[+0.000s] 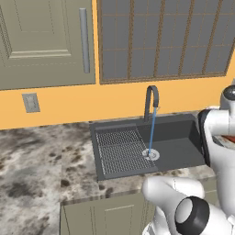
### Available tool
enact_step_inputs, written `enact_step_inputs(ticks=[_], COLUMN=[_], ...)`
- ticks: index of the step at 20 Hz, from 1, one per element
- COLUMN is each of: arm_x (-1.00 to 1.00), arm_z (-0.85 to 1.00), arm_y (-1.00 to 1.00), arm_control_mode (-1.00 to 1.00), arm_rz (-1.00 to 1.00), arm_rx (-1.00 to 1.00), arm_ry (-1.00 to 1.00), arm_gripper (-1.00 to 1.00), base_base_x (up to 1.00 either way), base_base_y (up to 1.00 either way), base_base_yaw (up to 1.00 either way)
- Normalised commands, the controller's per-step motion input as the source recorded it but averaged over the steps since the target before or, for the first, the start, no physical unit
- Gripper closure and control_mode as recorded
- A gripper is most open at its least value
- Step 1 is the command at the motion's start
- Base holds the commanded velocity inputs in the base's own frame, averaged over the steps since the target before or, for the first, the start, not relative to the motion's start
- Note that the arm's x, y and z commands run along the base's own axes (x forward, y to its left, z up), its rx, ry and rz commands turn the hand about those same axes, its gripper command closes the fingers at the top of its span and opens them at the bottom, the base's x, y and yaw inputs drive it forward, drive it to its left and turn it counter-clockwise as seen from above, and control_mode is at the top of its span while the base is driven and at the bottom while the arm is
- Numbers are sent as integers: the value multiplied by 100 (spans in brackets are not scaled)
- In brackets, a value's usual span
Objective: Pick the mango, banana from the sink and place them on the cutting board to airdry. Then turn off the sink faucet.
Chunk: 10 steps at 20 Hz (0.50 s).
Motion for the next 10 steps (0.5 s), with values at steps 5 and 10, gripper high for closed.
enact_step_inputs(ticks=[5,10], arm_x=[19,12], arm_z=[0,0], arm_y=[-52,-55], arm_control_mode=[-100,-100], arm_rz=[-5,0], arm_rx=[1,8], arm_ry=[6,7], arm_gripper=[100,100], base_base_x=[0,0], base_base_y=[0,0], base_base_yaw=[0,0])
